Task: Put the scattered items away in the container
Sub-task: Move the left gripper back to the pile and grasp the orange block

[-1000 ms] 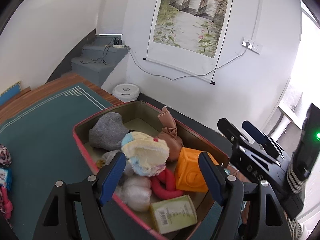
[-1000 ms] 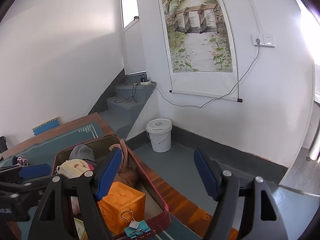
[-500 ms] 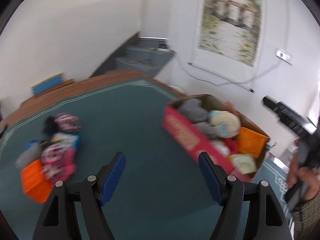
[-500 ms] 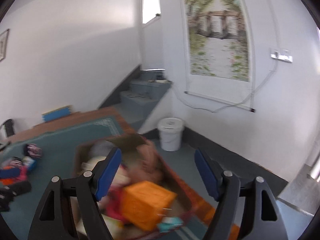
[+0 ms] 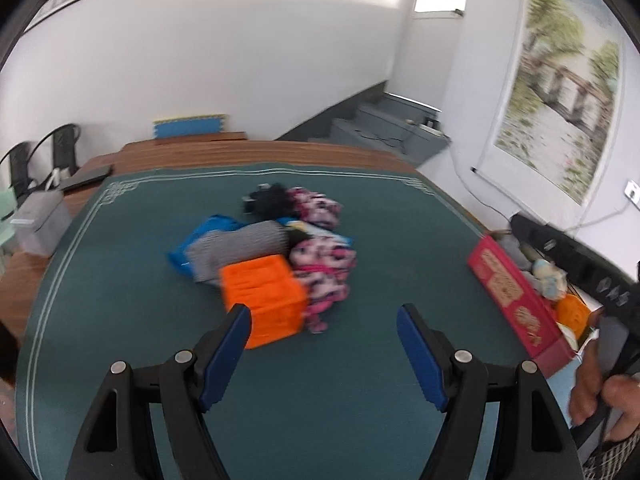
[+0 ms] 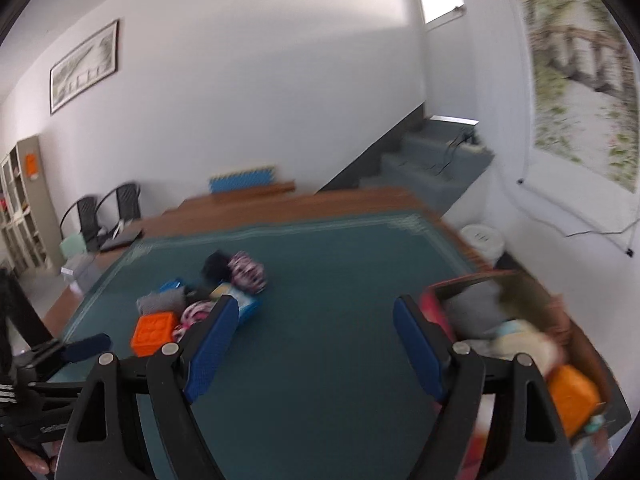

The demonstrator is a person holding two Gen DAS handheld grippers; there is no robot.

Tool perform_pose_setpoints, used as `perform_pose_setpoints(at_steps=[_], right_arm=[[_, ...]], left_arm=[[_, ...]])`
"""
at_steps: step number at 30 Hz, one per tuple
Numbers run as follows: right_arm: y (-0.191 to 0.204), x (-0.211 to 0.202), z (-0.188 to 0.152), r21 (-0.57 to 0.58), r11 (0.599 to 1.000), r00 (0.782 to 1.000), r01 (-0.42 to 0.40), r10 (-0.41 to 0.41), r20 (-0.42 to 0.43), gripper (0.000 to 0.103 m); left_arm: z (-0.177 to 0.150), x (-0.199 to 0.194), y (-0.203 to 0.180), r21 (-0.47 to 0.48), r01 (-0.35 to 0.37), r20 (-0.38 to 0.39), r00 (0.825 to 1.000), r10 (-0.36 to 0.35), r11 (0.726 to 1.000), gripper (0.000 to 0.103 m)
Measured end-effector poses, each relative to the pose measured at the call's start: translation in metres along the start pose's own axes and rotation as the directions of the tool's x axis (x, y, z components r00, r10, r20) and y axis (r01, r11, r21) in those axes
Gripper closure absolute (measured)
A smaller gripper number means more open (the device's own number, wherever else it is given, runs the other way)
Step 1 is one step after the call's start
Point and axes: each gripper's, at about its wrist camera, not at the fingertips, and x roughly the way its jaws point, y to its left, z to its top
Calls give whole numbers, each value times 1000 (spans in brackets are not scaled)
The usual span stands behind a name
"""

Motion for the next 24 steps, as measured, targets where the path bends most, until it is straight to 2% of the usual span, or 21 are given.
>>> perform_pose_setpoints(at_steps=[3, 8, 15, 24], right_arm=[[17, 26, -7, -27, 1000, 999, 0, -2, -51, 21], [21, 51, -19, -14, 1000, 997, 9, -11, -79, 21], [8, 66, -39, 38, 998, 997, 52, -50, -58, 21], [-5, 53, -43, 68, 991, 993, 117, -118, 13, 21]], left_arm=[[0, 5, 16, -39, 1, -9, 1000, -1, 999, 26], [-3, 16, 20, -51, -13, -31, 999, 12, 999, 26], [-7, 31, 27, -68, -34, -62, 998, 30, 997, 26], [-7, 34, 30, -74, -31, -63, 998, 26, 997, 26]])
